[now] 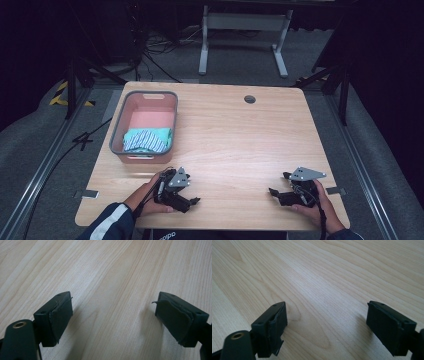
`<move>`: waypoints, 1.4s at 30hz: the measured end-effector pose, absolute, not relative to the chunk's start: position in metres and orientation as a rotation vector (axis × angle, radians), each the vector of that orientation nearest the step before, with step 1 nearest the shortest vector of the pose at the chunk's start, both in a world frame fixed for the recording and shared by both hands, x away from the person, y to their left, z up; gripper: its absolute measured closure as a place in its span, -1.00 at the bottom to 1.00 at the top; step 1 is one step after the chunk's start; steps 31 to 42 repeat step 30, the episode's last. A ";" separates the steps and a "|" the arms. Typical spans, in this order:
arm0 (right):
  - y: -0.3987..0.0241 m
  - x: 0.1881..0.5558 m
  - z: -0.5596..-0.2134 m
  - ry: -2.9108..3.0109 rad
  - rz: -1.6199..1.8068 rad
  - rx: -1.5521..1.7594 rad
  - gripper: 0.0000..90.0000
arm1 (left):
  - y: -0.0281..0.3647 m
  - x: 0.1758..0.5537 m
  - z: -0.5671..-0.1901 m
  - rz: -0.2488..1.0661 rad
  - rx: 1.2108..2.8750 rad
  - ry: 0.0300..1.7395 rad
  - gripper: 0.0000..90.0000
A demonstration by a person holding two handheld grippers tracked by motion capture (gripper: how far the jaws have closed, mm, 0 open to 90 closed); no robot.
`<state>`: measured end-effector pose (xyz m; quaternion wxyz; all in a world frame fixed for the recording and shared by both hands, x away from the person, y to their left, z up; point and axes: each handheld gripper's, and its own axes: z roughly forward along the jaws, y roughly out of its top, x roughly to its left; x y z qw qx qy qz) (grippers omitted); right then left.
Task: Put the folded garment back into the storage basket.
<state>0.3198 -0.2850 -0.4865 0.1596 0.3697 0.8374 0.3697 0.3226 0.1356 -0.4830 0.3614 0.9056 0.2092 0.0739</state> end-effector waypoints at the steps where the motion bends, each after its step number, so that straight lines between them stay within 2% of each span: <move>1: -0.285 0.320 -0.487 2.394 1.058 1.054 -0.62 | 0.136 0.323 -0.483 0.191 2.334 0.537 -0.67; 42: -0.286 0.321 -0.486 2.403 1.061 1.041 -0.62 | 0.133 0.326 -0.483 0.191 2.339 0.529 -0.70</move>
